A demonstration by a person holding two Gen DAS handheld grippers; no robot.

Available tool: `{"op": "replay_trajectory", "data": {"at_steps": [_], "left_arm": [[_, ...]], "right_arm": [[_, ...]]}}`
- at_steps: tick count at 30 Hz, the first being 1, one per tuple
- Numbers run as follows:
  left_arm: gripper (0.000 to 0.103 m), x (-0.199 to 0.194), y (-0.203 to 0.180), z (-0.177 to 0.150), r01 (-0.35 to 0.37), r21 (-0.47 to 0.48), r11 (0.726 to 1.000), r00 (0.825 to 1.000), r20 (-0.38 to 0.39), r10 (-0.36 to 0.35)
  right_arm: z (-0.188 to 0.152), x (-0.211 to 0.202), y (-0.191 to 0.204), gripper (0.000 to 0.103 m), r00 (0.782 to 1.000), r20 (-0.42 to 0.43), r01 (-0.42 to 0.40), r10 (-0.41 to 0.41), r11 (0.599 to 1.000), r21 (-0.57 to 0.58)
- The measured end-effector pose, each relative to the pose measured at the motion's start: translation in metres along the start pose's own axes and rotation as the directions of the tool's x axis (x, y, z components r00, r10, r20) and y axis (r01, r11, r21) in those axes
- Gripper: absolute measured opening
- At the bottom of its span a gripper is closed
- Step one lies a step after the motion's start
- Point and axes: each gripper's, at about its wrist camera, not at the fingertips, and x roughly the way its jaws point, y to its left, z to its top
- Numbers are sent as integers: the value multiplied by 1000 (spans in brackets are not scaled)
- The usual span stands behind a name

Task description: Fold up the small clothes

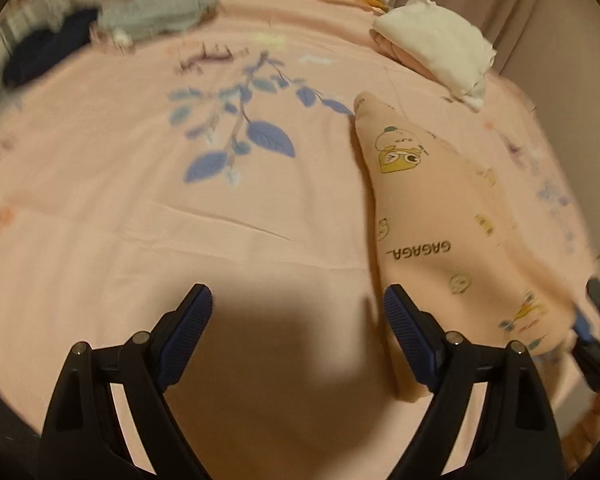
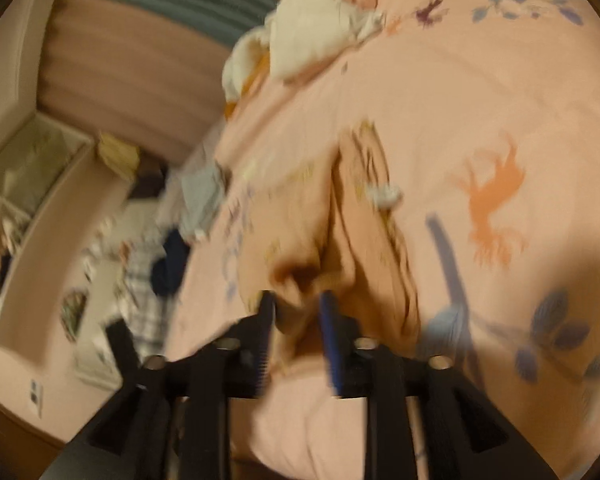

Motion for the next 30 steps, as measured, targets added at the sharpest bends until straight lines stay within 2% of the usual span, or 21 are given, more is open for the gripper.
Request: {"op": "replay_trajectory", "data": {"at_steps": [1,2,5,7,10,13,14,15,16,17,18,21,23,27,30], "left_arm": [[87,1,3,2,18,-22,1000,1000,-5,-18],[87,0,4,3,25,-38,999,1000,7,-25],[88,-1,1,4,18,-20,1000,999,51,-17],[88,4,0,4,7,-12,1000,999,36,-7],[88,12,5,3,3,-27,1000,1000,4,-3],[88,12,3,2,-11,-4,1000,1000,10,11],[88,13,2,1,-17,6,1000,1000,9,17],[88,13,1,1,-23,14,1000,1000,10,23],[88,15,1,1,-32,22,999,999,11,32],[88,16,0,0,-42,30,999,999,12,42],[88,16,-1,0,-49,34,998,999,13,48],[89,18,-3,0,-70,45,997,997,19,69],[89,19,-5,-1,-86,53,995,996,22,85],[89,21,-8,-4,-111,81,991,994,33,109],[90,22,-8,-5,-121,98,988,992,35,118]], "right_arm": [[7,-1,0,66,1000,21,-15,15,1000,-4],[17,3,-2,77,999,23,-23,23,1000,-2],[33,25,-7,77,999,-47,-15,17,999,52],[39,43,-6,77,997,-80,-15,18,999,39],[44,75,0,76,984,-180,-11,17,999,33],[49,100,4,76,970,-220,107,-108,994,-16],[49,104,3,75,970,-226,96,-94,995,-4],[48,105,2,69,974,-221,55,-50,998,16],[44,105,0,54,976,-216,-10,19,999,40],[42,106,-1,44,973,-221,-49,60,997,55],[36,107,-1,41,969,-228,-82,92,995,53],[32,104,7,33,974,-221,-52,51,999,-3],[33,103,8,17,977,-207,-53,50,999,-10],[42,85,-6,16,989,-96,-104,111,992,74],[46,59,2,16,987,-3,-158,158,987,32]]}}
